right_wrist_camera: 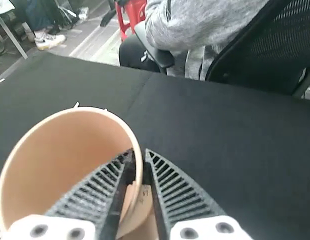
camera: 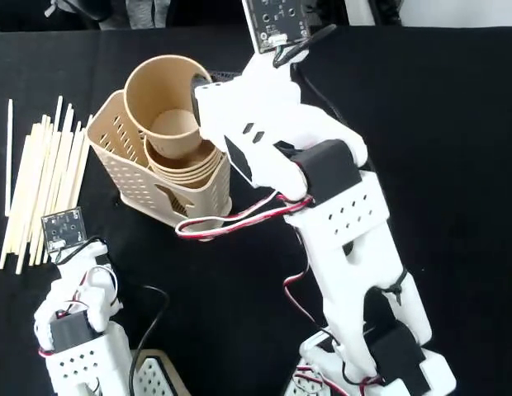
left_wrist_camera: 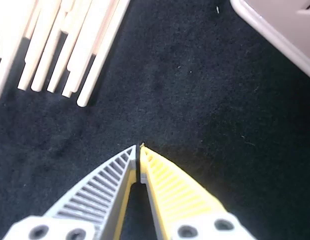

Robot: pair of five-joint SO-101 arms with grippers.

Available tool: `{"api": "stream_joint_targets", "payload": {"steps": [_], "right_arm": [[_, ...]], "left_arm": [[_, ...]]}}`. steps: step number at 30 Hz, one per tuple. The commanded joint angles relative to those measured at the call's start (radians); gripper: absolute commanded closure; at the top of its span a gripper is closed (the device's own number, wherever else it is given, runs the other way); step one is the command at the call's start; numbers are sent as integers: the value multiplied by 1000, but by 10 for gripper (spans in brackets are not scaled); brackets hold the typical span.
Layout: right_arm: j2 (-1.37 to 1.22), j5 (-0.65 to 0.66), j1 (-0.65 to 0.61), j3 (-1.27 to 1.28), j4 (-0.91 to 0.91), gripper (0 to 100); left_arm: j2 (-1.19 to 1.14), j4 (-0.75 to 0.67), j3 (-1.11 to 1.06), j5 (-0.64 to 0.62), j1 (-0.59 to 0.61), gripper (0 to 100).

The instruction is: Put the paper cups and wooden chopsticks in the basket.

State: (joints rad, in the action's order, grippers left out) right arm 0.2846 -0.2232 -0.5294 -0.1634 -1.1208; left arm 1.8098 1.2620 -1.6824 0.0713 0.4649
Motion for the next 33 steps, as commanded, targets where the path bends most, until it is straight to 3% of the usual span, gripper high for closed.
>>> {"api": "stream_joint_targets", "payload": {"steps": [1,4,12,18,25,28,33], "right_arm": [[-13,-12,-15,25,-11,845],[-12,-6,-31,25,-20,729],[-7,75,-37,-102,-46,733],[-7,81,-32,-297,-180,734],[-5,348,-23,-545,-542,734],[-5,408,60,-581,-646,734],[-21,419,338,-387,-632,734]], "left_arm": [[9,8,-16,-8,4,970],[9,8,-16,-8,4,970],[9,8,-16,-8,4,970],[9,8,-16,-8,4,970],[9,8,-16,-8,4,970],[9,8,-16,-8,4,970],[9,8,-16,-8,4,970]]}}
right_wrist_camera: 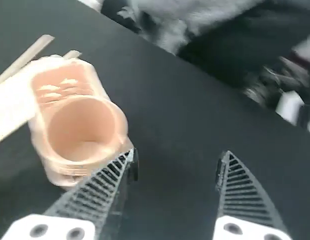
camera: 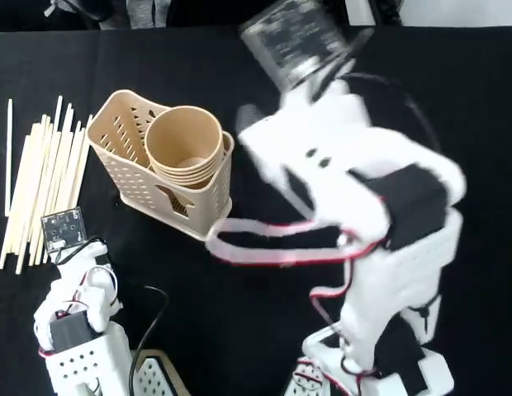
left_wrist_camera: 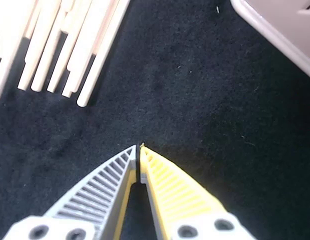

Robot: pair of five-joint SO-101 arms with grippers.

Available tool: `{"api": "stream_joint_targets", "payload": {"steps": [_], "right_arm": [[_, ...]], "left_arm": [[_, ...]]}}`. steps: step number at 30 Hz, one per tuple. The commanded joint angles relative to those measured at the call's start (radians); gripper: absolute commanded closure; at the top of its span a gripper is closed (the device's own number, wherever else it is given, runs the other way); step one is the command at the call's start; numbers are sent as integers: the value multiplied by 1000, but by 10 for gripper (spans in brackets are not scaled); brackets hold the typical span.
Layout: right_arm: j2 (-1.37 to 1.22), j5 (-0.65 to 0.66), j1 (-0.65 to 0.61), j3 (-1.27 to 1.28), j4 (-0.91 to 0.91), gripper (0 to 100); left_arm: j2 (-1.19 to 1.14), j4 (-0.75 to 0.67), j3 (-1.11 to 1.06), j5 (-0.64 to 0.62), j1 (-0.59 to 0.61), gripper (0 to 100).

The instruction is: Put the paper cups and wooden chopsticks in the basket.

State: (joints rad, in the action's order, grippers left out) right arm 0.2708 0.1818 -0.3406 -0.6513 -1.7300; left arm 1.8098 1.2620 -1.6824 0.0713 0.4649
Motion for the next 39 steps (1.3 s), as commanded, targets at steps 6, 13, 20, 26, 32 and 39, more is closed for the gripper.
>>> {"api": "stream_joint_targets", "payload": {"steps": [6,13,20,26,32,39], "right_arm": [[-8,149,361,501,34,735],[82,204,520,963,397,986],[180,206,477,1234,557,956],[417,221,364,1305,532,985],[786,321,86,1303,387,982],[961,318,-239,1205,275,949]], "left_arm": [[9,8,-16,-8,4,970],[9,8,-16,-8,4,970],[9,8,-16,-8,4,970],[9,8,-16,-8,4,970],[9,8,-16,-8,4,970],[9,8,-16,-8,4,970]]}}
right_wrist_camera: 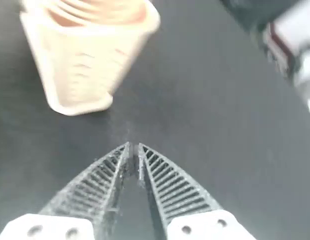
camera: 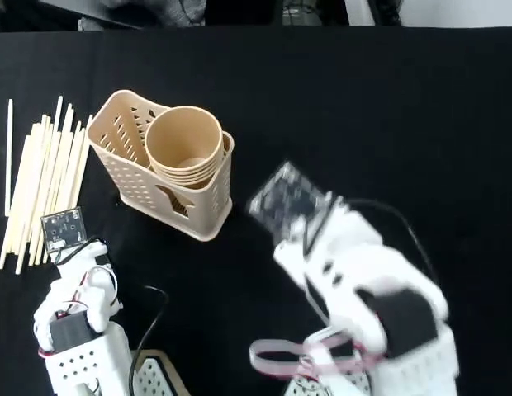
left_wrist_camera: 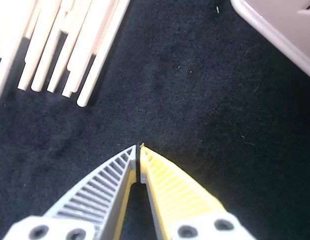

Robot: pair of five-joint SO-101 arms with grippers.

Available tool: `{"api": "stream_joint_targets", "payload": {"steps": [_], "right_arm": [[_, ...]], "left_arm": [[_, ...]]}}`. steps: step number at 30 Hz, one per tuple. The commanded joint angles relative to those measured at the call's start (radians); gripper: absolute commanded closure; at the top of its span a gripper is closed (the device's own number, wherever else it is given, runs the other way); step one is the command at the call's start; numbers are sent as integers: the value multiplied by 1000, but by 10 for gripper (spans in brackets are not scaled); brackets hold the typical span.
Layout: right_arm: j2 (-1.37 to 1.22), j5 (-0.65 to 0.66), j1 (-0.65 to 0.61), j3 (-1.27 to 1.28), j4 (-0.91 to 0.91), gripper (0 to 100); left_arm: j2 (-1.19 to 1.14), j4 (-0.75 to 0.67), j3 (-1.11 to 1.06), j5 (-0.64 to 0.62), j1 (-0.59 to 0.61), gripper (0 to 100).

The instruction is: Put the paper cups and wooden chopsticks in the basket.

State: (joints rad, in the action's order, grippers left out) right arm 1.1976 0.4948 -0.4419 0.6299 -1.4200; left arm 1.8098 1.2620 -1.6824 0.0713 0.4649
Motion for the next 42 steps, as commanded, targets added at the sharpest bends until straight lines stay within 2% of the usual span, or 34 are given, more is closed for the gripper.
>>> {"api": "stream_joint_targets", "payload": {"steps": [1,4,8,11,14,18,22,26,32,42], "right_arm": [[38,9,-193,-81,-38,943],[33,18,-295,-77,8,942],[-47,-20,-350,-79,61,915],[-137,-26,-508,-79,60,881],[-236,-26,-647,-79,69,900],[-372,-6,-701,-64,166,966],[-506,180,-617,21,384,987],[-582,212,-500,88,522,987],[-538,232,-348,216,721,987],[-381,319,-167,372,767,987]], "left_arm": [[9,8,-16,-8,4,970],[9,8,-16,-8,4,970],[9,8,-16,-8,4,970],[9,8,-16,-8,4,970],[9,8,-16,-8,4,970],[9,8,-16,-8,4,970],[9,8,-16,-8,4,970],[9,8,-16,-8,4,970],[9,8,-16,-8,4,970],[9,8,-16,-8,4,970]]}}
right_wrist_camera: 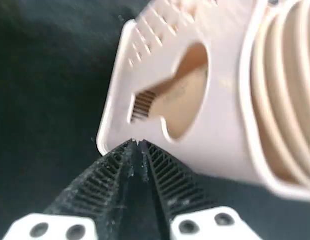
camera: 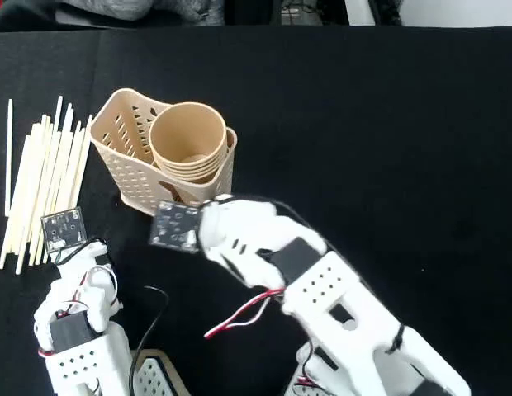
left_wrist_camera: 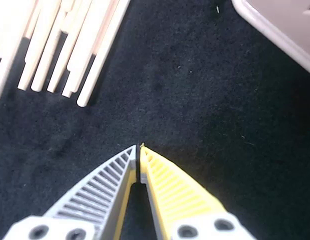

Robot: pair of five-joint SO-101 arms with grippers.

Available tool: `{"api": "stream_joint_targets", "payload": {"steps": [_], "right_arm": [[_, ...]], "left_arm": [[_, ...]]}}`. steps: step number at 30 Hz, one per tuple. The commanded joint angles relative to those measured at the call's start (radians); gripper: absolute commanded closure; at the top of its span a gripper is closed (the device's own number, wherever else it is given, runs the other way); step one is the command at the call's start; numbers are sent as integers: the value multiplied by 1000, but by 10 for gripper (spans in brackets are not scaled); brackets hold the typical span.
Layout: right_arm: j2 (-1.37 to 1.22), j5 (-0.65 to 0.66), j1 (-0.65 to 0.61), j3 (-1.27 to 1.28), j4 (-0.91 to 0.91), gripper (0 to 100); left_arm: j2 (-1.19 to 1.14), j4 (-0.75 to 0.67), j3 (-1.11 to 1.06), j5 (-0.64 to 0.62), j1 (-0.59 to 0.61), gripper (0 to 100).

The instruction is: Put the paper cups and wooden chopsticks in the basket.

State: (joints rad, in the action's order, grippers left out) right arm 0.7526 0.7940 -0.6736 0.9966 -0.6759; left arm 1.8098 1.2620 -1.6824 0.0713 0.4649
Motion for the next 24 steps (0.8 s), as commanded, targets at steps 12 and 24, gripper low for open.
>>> {"api": "stream_joint_targets", "payload": {"steps": [12,24], "right_arm": [[246,18,87,53,-71,987],[423,-23,-138,392,445,987]], "left_arm": [[9,8,-16,-8,4,970],[9,8,-16,-8,4,970]]}}
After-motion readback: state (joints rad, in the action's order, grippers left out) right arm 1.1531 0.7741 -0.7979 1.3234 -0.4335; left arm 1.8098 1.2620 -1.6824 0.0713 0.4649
